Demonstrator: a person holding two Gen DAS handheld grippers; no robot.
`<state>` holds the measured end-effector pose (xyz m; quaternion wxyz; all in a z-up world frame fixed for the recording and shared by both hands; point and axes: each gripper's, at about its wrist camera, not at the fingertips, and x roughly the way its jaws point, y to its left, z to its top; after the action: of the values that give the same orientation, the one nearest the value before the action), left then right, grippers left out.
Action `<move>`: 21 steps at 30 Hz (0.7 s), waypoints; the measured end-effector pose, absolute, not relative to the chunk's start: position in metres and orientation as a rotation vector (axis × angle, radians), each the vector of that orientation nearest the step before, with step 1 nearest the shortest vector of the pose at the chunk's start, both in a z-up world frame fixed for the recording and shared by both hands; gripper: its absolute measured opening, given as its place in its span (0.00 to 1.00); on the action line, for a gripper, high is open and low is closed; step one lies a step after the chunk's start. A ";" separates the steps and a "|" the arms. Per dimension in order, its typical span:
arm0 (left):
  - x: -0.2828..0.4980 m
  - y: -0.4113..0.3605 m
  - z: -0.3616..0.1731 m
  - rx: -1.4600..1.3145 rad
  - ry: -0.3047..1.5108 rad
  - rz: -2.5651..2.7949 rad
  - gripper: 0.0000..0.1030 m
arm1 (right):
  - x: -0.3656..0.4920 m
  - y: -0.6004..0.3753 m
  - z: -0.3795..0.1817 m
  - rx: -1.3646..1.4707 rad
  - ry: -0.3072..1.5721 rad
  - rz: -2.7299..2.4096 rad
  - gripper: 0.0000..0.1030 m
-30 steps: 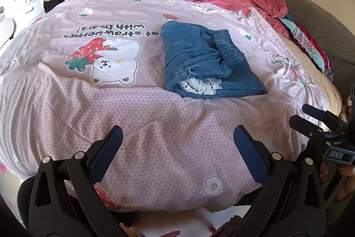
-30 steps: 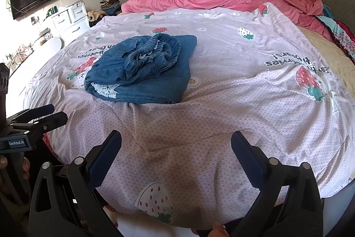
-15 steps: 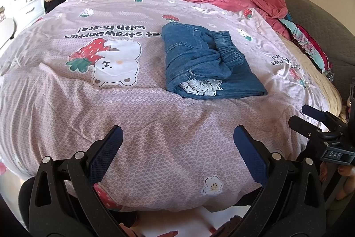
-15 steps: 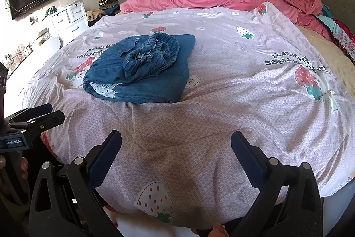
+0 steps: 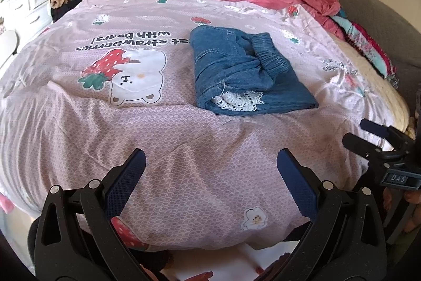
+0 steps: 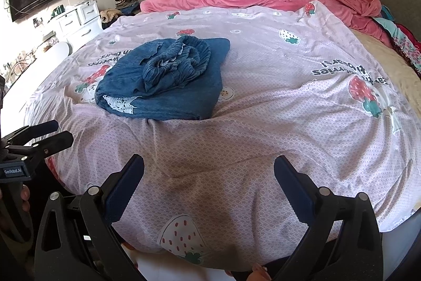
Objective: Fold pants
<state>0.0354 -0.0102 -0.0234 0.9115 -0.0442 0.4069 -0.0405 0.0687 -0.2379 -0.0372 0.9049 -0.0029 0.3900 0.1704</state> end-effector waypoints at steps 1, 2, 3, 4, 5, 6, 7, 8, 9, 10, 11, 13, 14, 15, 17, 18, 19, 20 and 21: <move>0.036 -0.011 -0.024 -0.088 0.839 -0.088 0.91 | 0.069 -0.238 -0.038 -0.007 0.807 0.351 0.96; 0.036 -0.011 -0.024 -0.091 0.840 -0.095 0.91 | 0.070 -0.238 -0.038 -0.008 0.807 0.351 0.96; 0.036 -0.010 -0.025 -0.098 0.843 -0.103 0.91 | 0.070 -0.238 -0.038 -0.009 0.807 0.349 0.96; 0.036 -0.010 -0.025 -0.104 0.842 -0.111 0.91 | 0.070 -0.238 -0.038 -0.010 0.808 0.349 0.96; 0.036 -0.010 -0.025 -0.104 0.840 -0.115 0.91 | 0.070 -0.238 -0.038 -0.010 0.808 0.348 0.96; 0.036 -0.010 -0.025 -0.106 0.841 -0.120 0.91 | 0.071 -0.238 -0.038 -0.011 0.808 0.346 0.96; 0.036 -0.010 -0.024 -0.105 0.844 -0.121 0.91 | 0.071 -0.239 -0.038 -0.011 0.809 0.344 0.96; 0.037 -0.011 -0.024 -0.099 0.846 -0.120 0.91 | 0.072 -0.239 -0.038 -0.012 0.810 0.341 0.96; 0.037 -0.011 -0.024 -0.098 0.847 -0.123 0.91 | 0.073 -0.240 -0.038 -0.012 0.811 0.338 0.96; 0.038 -0.011 -0.024 -0.099 0.850 -0.123 0.91 | 0.074 -0.241 -0.038 -0.013 0.812 0.335 0.96; 0.040 -0.012 -0.024 -0.098 0.866 -0.108 0.91 | 0.075 -0.242 -0.038 -0.014 0.812 0.333 0.96; 0.044 -0.014 -0.024 -0.062 0.888 -0.059 0.91 | 0.078 -0.246 -0.037 -0.017 0.811 0.318 0.96; 0.047 -0.015 -0.025 -0.027 0.894 -0.014 0.91 | 0.080 -0.248 -0.036 -0.018 0.810 0.309 0.96; 0.048 -0.014 -0.025 -0.004 0.894 0.021 0.91 | 0.083 -0.251 -0.035 -0.017 0.810 0.302 0.96; 0.049 -0.007 -0.022 -0.013 0.873 0.029 0.91 | 0.092 -0.259 -0.033 -0.017 0.810 0.280 0.96; 0.051 -0.001 -0.019 -0.030 0.863 0.016 0.91 | 0.096 -0.264 -0.032 -0.012 0.810 0.268 0.96; 0.055 0.009 -0.016 -0.062 0.855 0.006 0.91 | 0.104 -0.273 -0.030 0.002 0.809 0.244 0.96; 0.059 0.017 -0.014 -0.072 0.855 0.011 0.91 | 0.110 -0.281 -0.027 0.013 0.805 0.233 0.96; 0.066 0.029 -0.012 -0.073 0.855 0.038 0.91 | 0.115 -0.288 -0.025 0.020 0.803 0.223 0.96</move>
<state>0.0662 0.0294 -0.0116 0.9093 -0.0356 0.4143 0.0186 0.1155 -0.2883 -0.0251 0.9144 0.0096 0.3898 0.1084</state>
